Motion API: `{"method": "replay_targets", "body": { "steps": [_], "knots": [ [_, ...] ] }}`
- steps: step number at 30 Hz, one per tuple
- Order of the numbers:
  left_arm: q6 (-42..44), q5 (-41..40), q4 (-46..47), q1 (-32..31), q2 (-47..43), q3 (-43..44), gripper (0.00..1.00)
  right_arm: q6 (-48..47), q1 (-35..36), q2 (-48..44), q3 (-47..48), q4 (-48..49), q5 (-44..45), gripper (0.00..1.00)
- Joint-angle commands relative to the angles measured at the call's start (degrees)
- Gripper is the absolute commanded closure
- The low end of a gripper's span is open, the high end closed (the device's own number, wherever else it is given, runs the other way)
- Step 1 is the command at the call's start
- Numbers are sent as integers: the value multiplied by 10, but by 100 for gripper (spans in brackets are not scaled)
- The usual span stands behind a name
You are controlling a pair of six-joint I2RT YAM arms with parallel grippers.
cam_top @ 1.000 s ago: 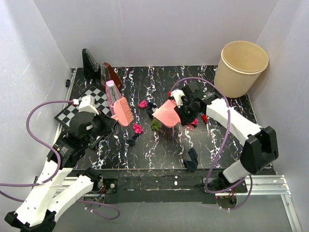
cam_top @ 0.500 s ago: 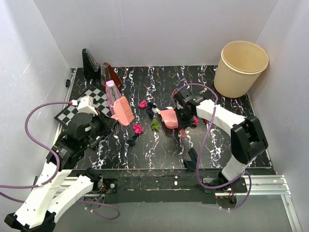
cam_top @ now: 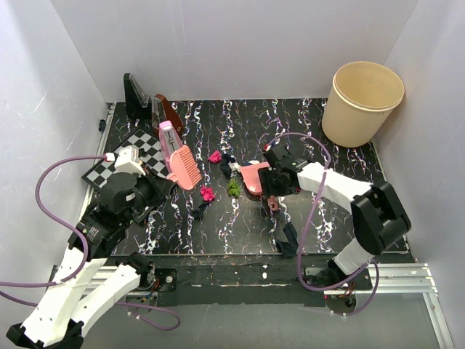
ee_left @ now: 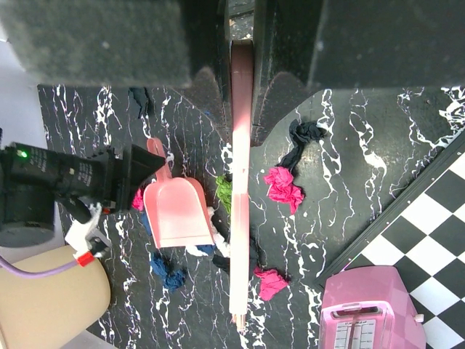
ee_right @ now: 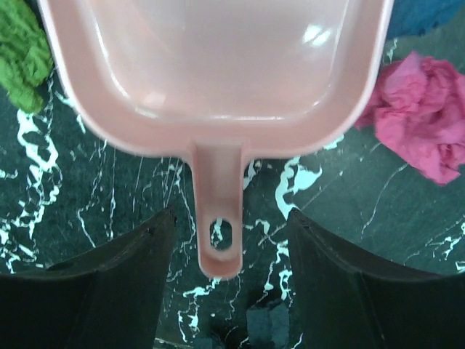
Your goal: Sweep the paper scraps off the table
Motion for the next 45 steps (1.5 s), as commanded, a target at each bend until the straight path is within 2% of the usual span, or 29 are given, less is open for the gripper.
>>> {"method": "replay_targets", "body": {
  "steps": [1,3,6,9,11,12,13,15,17,19,24,37,45],
  "knots": [
    [4,-6,16,4,-7,-2,100,6,7,-91,-44,70,22,30],
    [5,-7,17,4,-6,-2,100,8,20,-120,-54,74,50,29],
    [6,-8,20,4,-5,-3,100,2,47,-167,-76,91,94,20],
    [4,-10,23,4,-6,-4,100,2,73,-246,-136,160,147,15],
    [2,-10,25,4,-5,-5,100,6,75,-296,-191,224,149,14],
    [1,-9,25,4,-4,-3,100,22,75,-320,-223,253,168,3],
    [1,-9,26,4,-2,-4,100,42,74,-338,-253,286,181,2],
    [1,-9,27,4,-1,-3,100,26,73,-372,-305,354,175,10],
    [0,-9,27,4,-1,-2,100,33,73,-391,-320,349,162,16],
    [-1,-11,30,4,-2,-7,100,41,74,-396,-341,362,147,19],
    [-8,-6,39,4,-2,-17,100,27,78,-372,-402,474,115,23],
    [-6,4,59,4,0,-29,100,5,116,-227,-353,524,175,34],
    [3,3,58,4,-1,-24,100,-2,115,-188,-339,535,205,40]
  ]
}}
